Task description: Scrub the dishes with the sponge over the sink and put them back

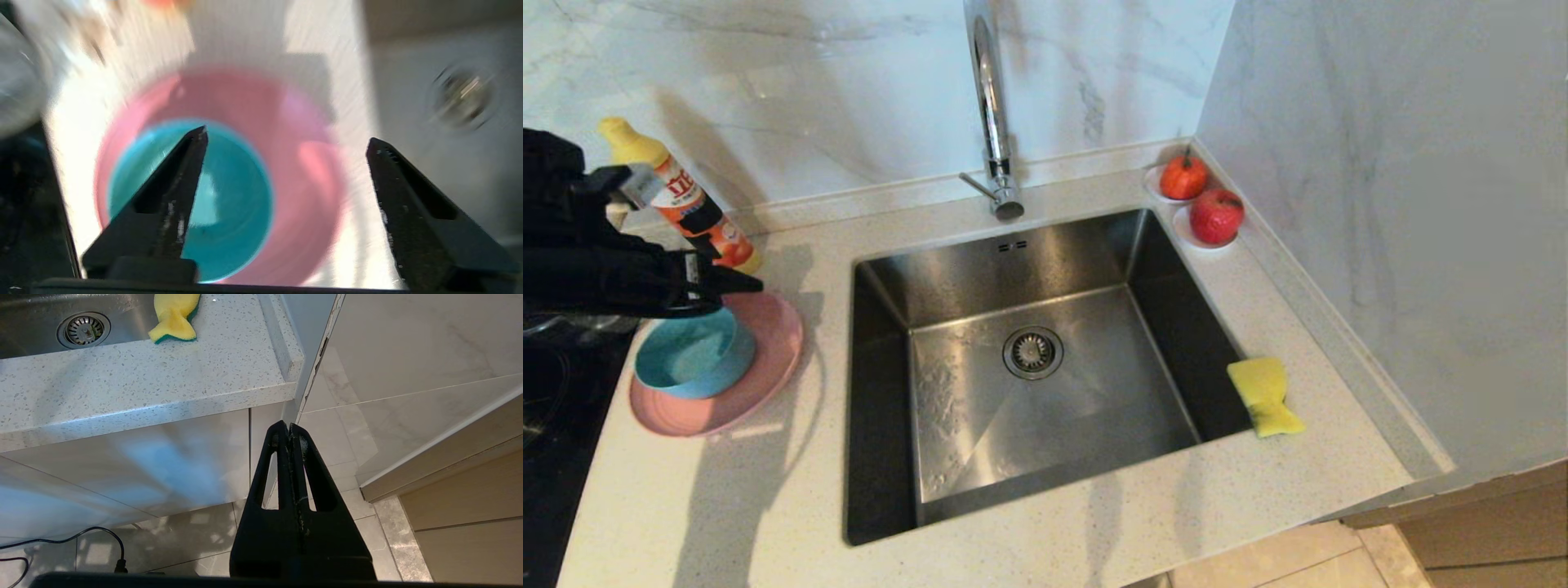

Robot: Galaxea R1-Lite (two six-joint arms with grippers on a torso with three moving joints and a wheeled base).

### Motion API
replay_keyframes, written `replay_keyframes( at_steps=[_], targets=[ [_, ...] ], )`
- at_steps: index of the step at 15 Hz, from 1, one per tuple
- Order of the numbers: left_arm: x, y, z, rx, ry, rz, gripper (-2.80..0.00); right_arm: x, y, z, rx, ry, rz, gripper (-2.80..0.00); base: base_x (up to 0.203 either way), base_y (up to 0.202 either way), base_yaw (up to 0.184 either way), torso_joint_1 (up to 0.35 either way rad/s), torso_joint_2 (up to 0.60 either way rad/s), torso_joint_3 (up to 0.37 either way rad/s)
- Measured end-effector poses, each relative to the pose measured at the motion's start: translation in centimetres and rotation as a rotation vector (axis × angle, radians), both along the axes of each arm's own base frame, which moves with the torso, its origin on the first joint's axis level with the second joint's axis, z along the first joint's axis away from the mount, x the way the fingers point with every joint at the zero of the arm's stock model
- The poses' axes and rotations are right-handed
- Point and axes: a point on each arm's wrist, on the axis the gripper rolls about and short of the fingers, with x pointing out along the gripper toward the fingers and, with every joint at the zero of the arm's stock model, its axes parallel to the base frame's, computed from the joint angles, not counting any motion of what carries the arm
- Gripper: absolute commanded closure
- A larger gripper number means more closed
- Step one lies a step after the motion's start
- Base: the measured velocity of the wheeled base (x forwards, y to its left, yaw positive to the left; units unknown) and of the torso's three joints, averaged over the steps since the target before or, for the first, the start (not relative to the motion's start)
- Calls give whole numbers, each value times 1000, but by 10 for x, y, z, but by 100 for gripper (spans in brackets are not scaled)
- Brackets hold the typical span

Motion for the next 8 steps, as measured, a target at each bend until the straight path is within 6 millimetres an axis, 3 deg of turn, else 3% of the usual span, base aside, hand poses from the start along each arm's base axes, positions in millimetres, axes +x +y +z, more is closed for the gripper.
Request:
replay_keyframes(
  at_steps=[4, 8],
  targets=[
    [-33, -7, 46, -41, -158, 32, 0, 0, 0, 0, 0, 0, 0, 0, 0, 0, 0, 0, 0, 0],
    [-83, -24, 83, -18, -295, 8, 0, 0, 0, 0, 0, 0, 0, 0, 0, 0, 0, 0, 0, 0]
  ],
)
